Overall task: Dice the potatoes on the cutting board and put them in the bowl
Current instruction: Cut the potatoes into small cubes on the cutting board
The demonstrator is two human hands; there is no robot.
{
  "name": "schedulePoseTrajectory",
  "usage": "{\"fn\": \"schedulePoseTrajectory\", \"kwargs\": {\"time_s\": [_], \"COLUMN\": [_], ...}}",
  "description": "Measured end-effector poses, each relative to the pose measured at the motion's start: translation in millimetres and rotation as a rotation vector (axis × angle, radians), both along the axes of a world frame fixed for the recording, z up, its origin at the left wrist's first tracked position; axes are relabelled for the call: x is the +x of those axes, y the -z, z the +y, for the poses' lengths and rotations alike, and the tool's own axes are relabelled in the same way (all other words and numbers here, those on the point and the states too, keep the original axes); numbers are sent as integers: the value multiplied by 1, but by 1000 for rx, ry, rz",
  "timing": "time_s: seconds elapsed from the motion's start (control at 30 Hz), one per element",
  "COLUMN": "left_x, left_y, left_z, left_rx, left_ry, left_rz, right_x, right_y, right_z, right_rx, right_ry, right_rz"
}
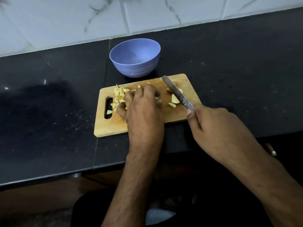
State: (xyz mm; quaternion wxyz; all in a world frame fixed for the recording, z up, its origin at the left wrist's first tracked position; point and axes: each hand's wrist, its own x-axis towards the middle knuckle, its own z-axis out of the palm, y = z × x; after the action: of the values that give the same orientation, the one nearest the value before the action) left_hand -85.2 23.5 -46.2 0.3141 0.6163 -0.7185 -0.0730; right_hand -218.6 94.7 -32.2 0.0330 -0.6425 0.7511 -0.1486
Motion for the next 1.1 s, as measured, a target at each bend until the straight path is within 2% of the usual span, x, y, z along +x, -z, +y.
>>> {"fn": "schedulePoseTrajectory", "kwargs": {"time_s": [0.1,0.23,0.37,0.47,0.7,1.1], "left_x": [5,0,-3,-1,-1,8], "left_y": [1,4,4,3,0,3], "left_z": [-8,-8,-3,1,1,5], "left_rx": [-30,-39,-101,-5,-15,-6], "left_ry": [-126,-167,10,207,271,93], "left_rz": [45,-41,-46,-94,13,118], "right_x": [1,-3,-2,-2,-3,0], "right_y": [3,4,1,1,0,-1], "right_z": [2,6,7,6,5,3], "right_rx": [-15,-15,-19,-21,-10,19], "right_ry": [13,19,10,10,-1,-15], "right_rz": [24,8,-22,-24,-38,5]}}
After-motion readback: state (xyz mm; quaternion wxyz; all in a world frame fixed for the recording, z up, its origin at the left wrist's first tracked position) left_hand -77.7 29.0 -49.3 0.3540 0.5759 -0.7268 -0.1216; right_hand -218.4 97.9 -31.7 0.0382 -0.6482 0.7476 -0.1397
